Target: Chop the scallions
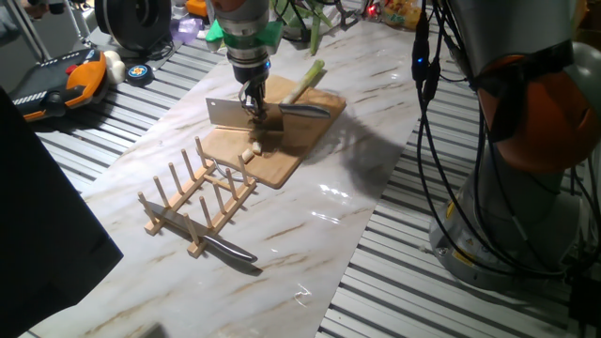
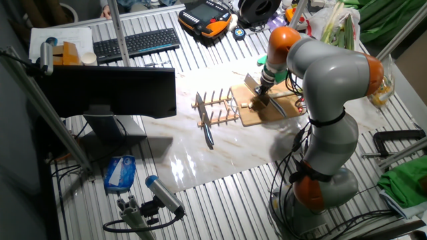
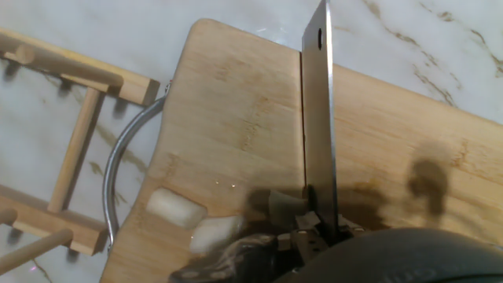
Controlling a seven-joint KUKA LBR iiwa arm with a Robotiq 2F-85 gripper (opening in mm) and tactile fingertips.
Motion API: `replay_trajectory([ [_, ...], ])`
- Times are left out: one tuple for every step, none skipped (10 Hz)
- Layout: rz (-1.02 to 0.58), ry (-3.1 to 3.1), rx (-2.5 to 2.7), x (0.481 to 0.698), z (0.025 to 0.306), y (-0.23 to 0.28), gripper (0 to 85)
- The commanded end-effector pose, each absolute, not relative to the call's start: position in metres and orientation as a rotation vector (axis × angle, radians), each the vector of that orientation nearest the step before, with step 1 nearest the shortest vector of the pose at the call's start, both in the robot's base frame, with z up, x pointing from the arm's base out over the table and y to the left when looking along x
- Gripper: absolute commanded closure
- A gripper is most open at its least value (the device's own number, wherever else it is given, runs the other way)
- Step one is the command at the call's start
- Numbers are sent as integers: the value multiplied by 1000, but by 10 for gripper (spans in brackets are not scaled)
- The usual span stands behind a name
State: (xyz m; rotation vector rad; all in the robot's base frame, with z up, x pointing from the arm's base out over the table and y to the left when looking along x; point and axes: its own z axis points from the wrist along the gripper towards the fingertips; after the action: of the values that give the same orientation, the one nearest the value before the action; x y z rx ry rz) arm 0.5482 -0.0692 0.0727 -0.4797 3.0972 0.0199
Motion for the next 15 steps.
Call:
replay_trajectory([
  [20, 3098, -480, 547, 71, -68, 843],
  [20, 3096, -472, 545, 69, -67, 843],
  [14, 3095, -472, 542, 66, -66, 843],
  [16, 3090, -471, 539, 62, -68, 843],
  [18, 3090, -471, 538, 61, -67, 843],
  [21, 3092, -464, 538, 61, -66, 843],
  [19, 3096, -458, 540, 63, -64, 843],
  [15, 3101, -451, 542, 66, -62, 843],
  [12, 3108, -445, 545, 69, -60, 843],
  [13, 3113, -448, 548, 71, -62, 843],
  [21, 3117, -456, 551, 72, -66, 843],
  [24, 3117, -461, 553, 72, -67, 843],
  [24, 3117, -463, 553, 70, -68, 843],
  [34, 3117, -466, 553, 67, -70, 843],
  [39, 3115, -468, 553, 63, -72, 843],
])
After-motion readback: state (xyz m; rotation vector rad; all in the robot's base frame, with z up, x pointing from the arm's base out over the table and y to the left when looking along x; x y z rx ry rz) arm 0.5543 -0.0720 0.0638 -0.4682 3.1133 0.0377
